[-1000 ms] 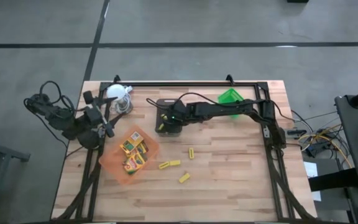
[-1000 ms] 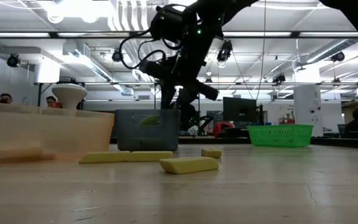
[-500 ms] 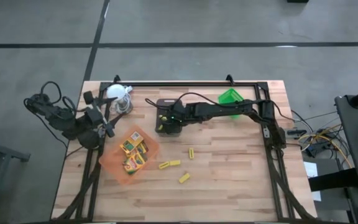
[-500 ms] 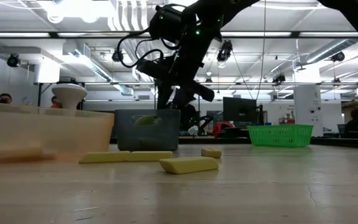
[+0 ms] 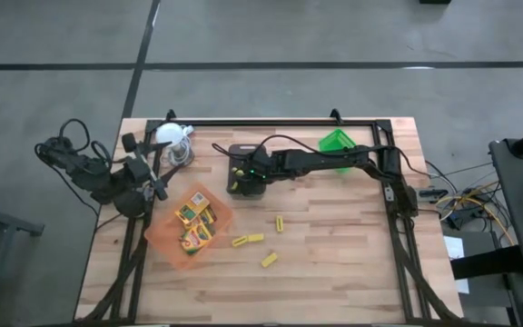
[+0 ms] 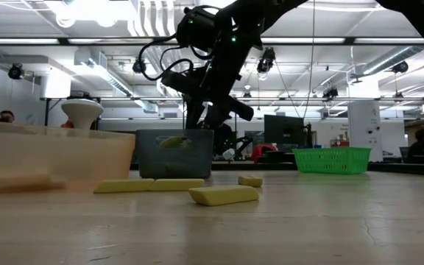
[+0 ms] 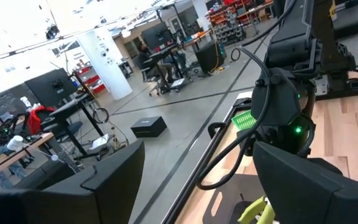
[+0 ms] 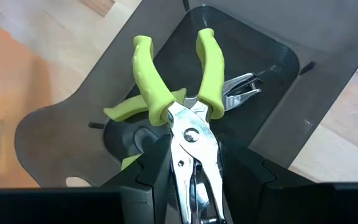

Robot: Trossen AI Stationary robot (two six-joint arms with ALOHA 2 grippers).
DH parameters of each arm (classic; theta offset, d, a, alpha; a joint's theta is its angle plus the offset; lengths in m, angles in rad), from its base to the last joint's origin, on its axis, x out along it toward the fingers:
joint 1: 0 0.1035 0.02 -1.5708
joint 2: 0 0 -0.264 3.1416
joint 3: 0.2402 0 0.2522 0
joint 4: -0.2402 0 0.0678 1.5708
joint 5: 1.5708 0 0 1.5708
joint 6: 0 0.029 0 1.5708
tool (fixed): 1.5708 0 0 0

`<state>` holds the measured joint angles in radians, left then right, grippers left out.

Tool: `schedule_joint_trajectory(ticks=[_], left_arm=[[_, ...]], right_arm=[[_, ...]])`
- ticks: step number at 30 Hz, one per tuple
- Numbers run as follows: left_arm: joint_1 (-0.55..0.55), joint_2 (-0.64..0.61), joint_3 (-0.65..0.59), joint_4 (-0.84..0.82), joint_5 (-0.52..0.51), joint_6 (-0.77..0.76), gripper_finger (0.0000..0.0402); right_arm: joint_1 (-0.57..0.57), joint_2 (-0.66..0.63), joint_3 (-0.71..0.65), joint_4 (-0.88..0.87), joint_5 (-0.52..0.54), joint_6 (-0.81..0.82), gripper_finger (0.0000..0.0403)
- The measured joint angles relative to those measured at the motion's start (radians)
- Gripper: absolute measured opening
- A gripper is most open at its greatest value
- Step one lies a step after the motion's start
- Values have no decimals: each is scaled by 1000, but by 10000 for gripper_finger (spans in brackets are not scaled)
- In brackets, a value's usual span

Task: Pick & Place School Supplies
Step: Put the green punch plier into the black bin

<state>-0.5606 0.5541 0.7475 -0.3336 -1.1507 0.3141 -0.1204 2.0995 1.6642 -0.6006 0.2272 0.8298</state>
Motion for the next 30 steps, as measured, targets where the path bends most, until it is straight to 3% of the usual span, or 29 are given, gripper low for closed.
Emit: schedule_joint_trajectory(ticks=[30], left_arm=[[0, 0, 0, 0, 1, 0, 305]], right_arm=[[0, 0, 0, -55, -1, -29, 112]])
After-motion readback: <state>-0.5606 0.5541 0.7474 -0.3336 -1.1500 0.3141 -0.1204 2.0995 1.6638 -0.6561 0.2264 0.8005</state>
